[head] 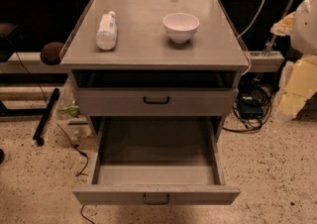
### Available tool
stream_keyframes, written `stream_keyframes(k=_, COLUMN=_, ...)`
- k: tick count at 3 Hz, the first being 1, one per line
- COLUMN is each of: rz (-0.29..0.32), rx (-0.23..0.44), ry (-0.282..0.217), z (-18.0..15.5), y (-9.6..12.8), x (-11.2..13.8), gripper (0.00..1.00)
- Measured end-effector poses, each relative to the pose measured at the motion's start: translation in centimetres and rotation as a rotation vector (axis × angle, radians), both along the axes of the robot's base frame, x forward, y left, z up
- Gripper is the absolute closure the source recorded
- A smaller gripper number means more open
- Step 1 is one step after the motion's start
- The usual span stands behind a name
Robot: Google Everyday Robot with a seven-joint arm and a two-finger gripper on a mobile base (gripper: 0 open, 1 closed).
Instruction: Close middle drawer
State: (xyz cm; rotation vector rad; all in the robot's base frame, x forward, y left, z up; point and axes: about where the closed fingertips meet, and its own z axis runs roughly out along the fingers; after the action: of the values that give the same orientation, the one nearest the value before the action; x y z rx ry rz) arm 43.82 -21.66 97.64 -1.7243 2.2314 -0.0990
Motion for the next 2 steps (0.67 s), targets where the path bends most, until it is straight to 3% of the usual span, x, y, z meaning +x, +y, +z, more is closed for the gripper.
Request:
stream_keyframes(k=1, rz=-0.008, rx=0.006, ry=-0.007, z=0.0, y=0.1, x=0.0, gripper=0.0)
stream_keyframes(k=2, rz=-0.073, rx=0.084, ry=0.0, z=-2.6, y=0.6, x=-0.6, gripper=0.0)
